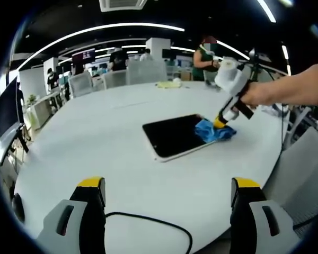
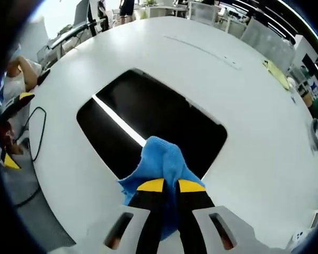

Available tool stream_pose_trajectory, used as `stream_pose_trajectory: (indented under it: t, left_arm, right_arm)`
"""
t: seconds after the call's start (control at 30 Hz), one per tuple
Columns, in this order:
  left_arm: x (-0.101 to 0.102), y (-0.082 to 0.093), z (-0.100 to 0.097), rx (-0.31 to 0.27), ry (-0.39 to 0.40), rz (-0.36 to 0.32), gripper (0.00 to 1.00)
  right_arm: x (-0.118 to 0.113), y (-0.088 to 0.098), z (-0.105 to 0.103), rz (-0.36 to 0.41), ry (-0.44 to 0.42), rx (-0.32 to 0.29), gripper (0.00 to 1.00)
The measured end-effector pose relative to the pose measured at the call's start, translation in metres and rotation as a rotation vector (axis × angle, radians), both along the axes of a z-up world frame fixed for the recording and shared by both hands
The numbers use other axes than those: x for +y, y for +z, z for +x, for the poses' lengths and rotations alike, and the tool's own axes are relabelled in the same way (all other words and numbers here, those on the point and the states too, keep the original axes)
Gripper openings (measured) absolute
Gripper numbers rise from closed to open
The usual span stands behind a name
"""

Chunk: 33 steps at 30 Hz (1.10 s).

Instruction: Wipe the mirror surface with the cleaning cloth until all visible marks leave the cleaned area.

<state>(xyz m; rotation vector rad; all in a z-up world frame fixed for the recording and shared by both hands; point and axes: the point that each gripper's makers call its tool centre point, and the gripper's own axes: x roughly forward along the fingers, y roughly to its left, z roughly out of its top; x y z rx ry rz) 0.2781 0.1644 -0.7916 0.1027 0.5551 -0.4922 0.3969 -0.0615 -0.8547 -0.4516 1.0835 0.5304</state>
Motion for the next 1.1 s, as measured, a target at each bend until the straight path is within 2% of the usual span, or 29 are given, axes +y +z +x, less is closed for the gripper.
stream_pose_trajectory:
  t: [0.77,1.1]
  left_arm:
    - [0.002,0.002,0.003,-0.014,0.016,-0.016,0.99]
    - [0.002,0.003,0.003,-0.018,0.017,-0.021,0.99]
  right_arm:
    - [0.05,0.0,0.002,0.019,0.054,0.007,0.03]
    - [0.086,0.0,0.0,0.03,0.1,0.01,0.03]
